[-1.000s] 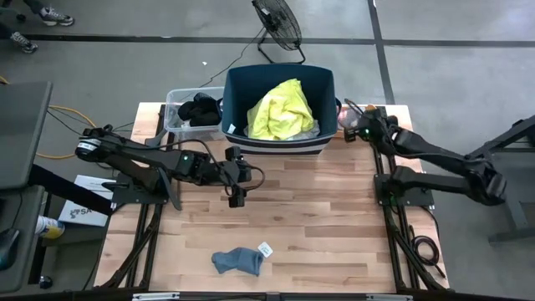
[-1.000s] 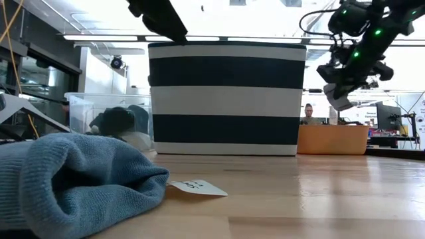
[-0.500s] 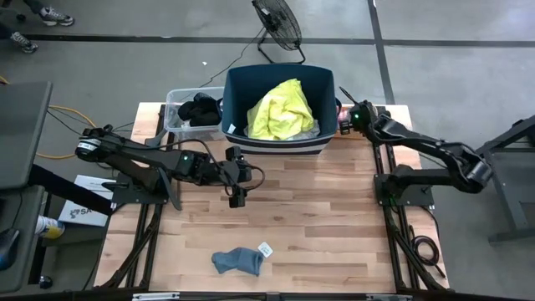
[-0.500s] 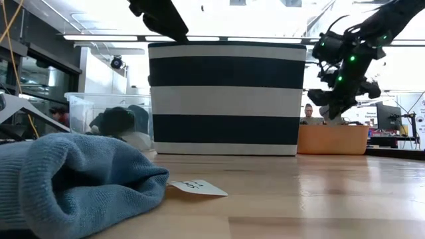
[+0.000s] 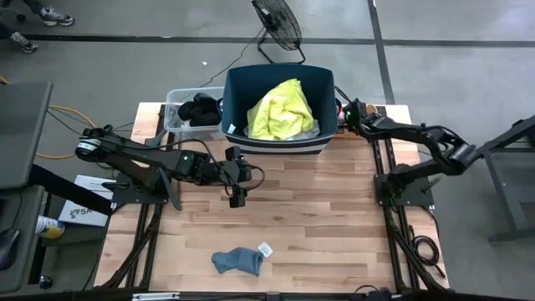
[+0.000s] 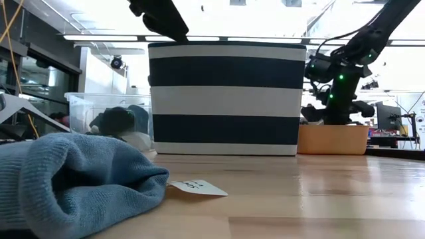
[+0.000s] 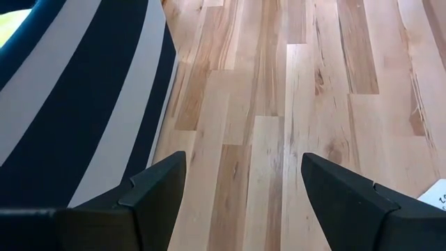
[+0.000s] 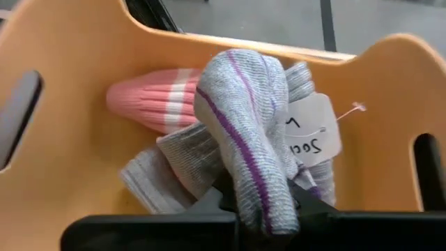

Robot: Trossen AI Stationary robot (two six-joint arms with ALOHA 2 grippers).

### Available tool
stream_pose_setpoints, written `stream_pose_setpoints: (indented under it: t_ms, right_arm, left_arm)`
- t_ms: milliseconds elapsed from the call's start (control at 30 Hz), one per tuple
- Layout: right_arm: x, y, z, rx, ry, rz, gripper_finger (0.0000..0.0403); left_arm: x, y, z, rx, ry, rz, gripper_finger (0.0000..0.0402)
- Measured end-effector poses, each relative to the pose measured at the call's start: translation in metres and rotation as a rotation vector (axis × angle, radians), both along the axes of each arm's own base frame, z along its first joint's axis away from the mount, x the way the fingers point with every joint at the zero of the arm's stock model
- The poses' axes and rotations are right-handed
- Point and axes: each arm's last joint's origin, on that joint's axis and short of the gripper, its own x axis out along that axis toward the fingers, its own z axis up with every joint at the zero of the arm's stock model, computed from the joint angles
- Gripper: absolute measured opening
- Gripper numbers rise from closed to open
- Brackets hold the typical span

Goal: Pick & Place Cloths
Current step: Put the gray sock into the yellow bin

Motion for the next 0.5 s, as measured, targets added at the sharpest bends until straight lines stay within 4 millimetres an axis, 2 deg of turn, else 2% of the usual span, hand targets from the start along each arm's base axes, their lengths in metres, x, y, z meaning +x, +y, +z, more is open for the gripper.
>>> stream_pose_setpoints:
  t_ms: [267, 500]
  right_arm:
    - [0.006, -0.013, 0.002, 0.045, -0.103, -0.012, 0.0005]
    - [0.006, -0.014, 0.001, 0.052, -0.109, -0.019, 0.0009]
  left_arm:
    - [0.0, 0.0, -0.001, -0.006, 0.004, 0.005, 0.028]
    - [0.0, 0.0, -0.001, -0.01, 0.003, 0.009, 0.028]
